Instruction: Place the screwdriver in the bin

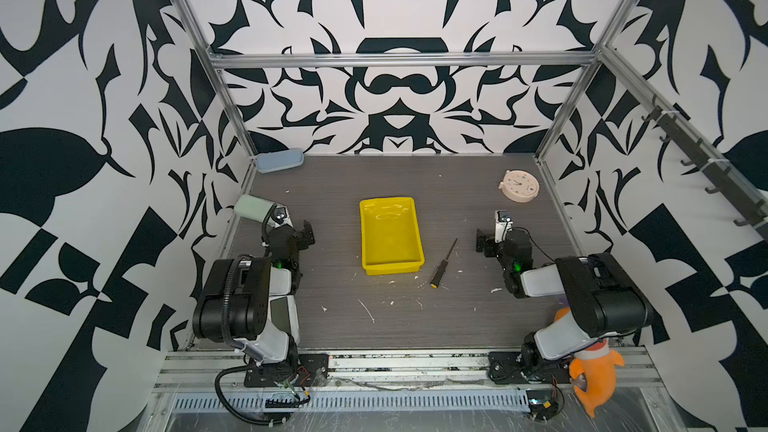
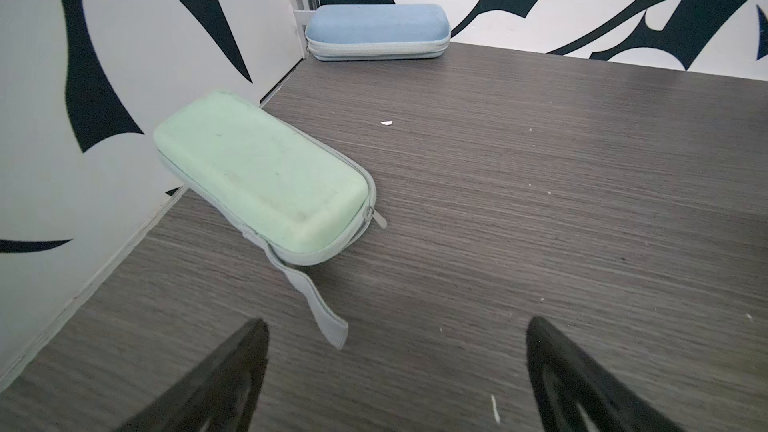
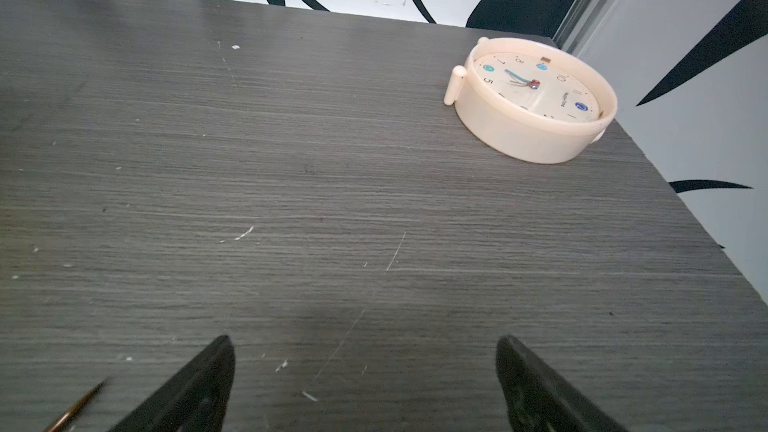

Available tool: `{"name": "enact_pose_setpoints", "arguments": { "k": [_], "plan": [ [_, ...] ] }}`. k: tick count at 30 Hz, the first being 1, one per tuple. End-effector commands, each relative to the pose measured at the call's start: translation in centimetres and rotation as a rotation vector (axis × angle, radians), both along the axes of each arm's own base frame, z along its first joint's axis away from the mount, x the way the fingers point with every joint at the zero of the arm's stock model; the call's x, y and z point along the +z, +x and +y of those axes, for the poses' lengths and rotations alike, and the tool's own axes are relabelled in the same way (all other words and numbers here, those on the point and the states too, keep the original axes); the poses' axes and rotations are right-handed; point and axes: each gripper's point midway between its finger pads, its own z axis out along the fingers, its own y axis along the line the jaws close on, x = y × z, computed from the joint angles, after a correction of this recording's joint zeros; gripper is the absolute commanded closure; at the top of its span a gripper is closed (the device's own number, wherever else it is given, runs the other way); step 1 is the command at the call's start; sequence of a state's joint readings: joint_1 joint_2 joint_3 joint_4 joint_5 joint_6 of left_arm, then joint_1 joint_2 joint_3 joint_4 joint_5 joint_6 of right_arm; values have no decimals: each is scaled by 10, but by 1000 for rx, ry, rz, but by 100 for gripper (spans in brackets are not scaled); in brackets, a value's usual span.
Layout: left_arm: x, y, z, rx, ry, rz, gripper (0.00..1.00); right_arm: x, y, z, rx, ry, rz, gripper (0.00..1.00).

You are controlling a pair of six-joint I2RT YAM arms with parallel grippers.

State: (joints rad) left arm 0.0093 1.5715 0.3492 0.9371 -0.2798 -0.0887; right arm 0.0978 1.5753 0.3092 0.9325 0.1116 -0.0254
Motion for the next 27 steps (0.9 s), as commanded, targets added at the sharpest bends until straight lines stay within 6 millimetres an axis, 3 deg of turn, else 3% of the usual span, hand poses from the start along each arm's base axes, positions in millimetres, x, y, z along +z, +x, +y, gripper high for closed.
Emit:
{"name": "enact_pose_setpoints", "arguments": {
  "k": [1, 21, 27],
  "plan": [
    [12, 4, -2, -15, -7, -36, 1, 22, 9, 1, 2, 10, -67, 0],
    [11, 4, -4, -26, -7, -35, 1, 22, 8, 1, 1, 10, -69, 0],
    [30, -7, -13, -58, 28, -120, 1, 22, 7, 0, -6, 12, -73, 0]
  ]
}}
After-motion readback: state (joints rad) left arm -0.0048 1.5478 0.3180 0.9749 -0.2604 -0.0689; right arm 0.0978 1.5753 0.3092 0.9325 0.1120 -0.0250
